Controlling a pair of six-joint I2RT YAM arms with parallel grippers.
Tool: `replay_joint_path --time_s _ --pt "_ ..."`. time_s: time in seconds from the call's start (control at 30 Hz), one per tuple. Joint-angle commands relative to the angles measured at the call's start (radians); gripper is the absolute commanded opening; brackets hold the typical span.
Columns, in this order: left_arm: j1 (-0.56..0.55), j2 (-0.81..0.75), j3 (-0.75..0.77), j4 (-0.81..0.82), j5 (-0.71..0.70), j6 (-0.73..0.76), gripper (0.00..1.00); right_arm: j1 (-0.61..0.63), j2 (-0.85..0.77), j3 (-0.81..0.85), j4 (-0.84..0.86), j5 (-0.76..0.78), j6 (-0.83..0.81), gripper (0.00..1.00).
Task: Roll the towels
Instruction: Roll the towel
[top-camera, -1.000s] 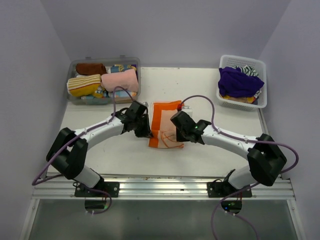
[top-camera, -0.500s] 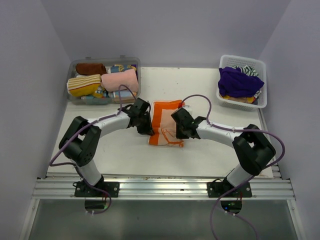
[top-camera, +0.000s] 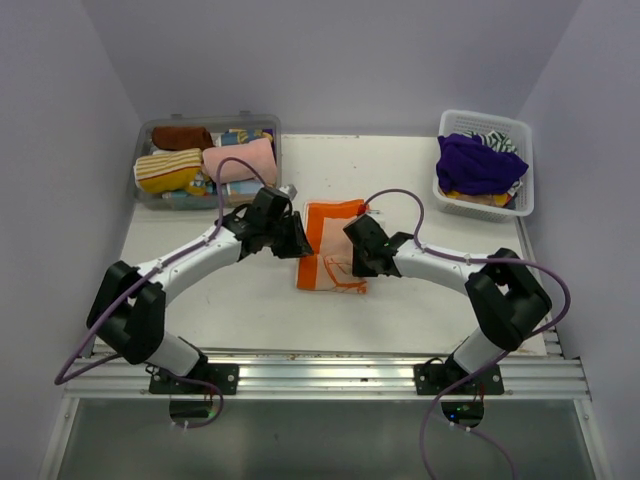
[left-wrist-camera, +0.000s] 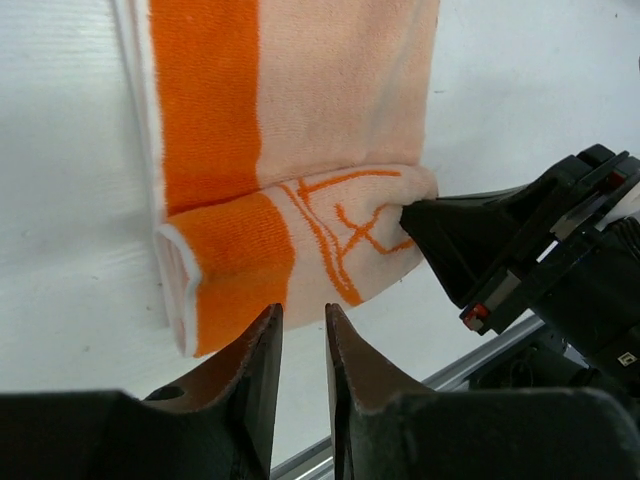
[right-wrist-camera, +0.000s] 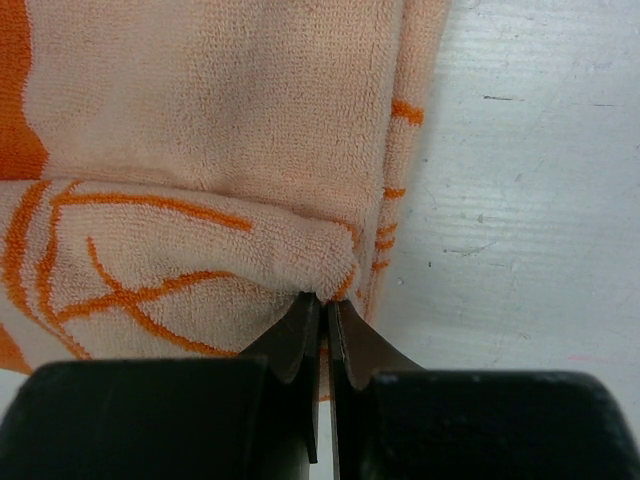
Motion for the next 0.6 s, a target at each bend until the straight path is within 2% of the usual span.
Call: replay_joint_path --time_s 0.0,0.23,0.4,0.43,0.47,0.57 --pt "-0.024 0.059 -0.006 0.084 0.082 -0.02 0.27 -0.001 0.011 -0.019 0.017 -0.025 0.027 0.0" --pt "-0.03 0.208 0.021 0.138 0.01 0.017 0.24 -0.001 -0.008 -0.039 0.003 -0.035 0.033 0.0" --pt "-0.029 0.271 0.044 0.129 0.013 0.061 0.22 0.003 -0.113 -0.072 -0.023 -0.087 -0.004 0.03" --pt "-0.029 0.271 0.044 0.124 0.008 0.067 0.22 0.008 -0.154 -0.072 -0.037 -0.095 -0.01 0.06" --pt "-0.029 0.272 0.047 0.118 0.003 0.087 0.22 0.011 -0.172 -0.072 -0.049 -0.092 -0.021 0.17" --pt "-0.029 0.274 0.058 0.094 -0.004 0.112 0.22 0.02 -0.243 -0.054 -0.106 -0.045 -0.039 0.35"
